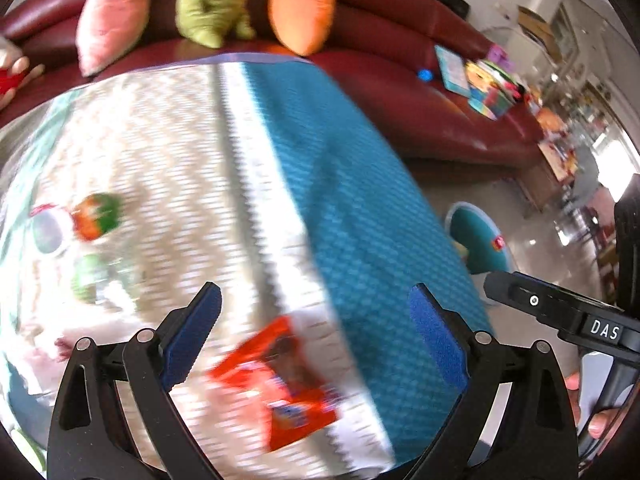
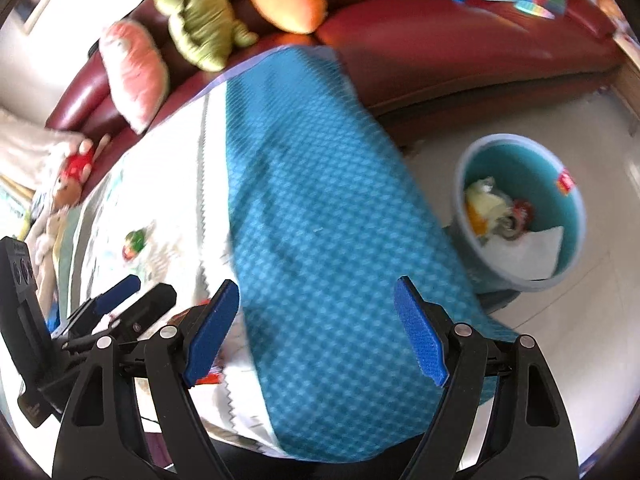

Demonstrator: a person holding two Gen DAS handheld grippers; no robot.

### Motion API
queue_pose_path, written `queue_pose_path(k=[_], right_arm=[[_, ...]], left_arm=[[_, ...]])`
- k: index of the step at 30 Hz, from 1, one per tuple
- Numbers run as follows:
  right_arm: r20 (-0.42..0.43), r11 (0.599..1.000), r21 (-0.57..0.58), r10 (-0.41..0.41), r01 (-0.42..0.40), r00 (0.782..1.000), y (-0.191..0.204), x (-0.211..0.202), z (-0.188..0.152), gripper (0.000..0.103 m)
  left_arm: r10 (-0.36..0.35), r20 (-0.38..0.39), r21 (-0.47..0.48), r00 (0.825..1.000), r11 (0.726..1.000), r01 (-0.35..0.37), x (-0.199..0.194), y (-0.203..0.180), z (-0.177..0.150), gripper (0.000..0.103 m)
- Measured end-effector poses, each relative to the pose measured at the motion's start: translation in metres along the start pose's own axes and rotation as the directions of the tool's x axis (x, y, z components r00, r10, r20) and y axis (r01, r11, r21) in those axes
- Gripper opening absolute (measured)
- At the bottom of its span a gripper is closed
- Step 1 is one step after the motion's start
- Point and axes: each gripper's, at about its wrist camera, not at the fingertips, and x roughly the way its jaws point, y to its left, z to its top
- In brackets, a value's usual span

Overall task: Collect trash
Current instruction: 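Grasp the blue-white wrapper with the left tool while the right tool grasps the clear plastic bag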

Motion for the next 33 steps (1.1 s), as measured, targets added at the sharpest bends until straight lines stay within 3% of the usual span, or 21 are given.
queue_pose_path(k=[14, 19, 25, 28, 31, 32, 33], right_arm=[[-0.157, 0.98, -0.186, 0.045, -0.074, 0.987, 0.115, 0.048, -0.025, 0.076], [-0.188, 0.952, -0.285, 0.059, -0.112, 0.98, 0.163, 0.059, -0.032, 0.076], [-0.247, 0.921, -0.362, 0.056, -0.146, 0.967, 0.204, 0.079, -0.044, 0.076], [-0.277, 0.908, -0.386, 0.054, -0.162, 0.959, 0.219, 0.087, -0.049, 0.076], [-0.304, 0.897, -0.404, 0.054, -0.179, 0.951, 0.232, 0.093, -0.054, 0.076], [-0.313, 0.894, -0.407, 0.055, -0.186, 0.948, 0.237, 0.095, -0.054, 0.076], [-0.323, 0.891, -0.409, 0.058, -0.195, 0.945, 0.241, 0.097, -0.054, 0.076]], left_arm=[[0.185, 0.02, -0.095, 0.983, 0.979, -0.182, -0.067, 0.123, -0.042, 0.094], [0.236, 0.031, -0.159, 0.971, 0.961, -0.228, -0.094, 0.164, -0.068, 0.094], [0.258, 0.002, -0.221, 0.966, 0.942, -0.252, -0.103, 0.201, -0.1, 0.094], [0.233, -0.033, -0.261, 0.972, 0.936, -0.234, -0.094, 0.215, -0.112, 0.093], [0.191, -0.048, -0.27, 0.98, 0.943, -0.197, -0.085, 0.219, -0.116, 0.054], [0.171, -0.054, -0.274, 0.984, 0.945, -0.18, -0.082, 0.22, -0.117, 0.028], [0.152, -0.06, -0.279, 0.987, 0.946, -0.163, -0.079, 0.221, -0.117, 0.019]])
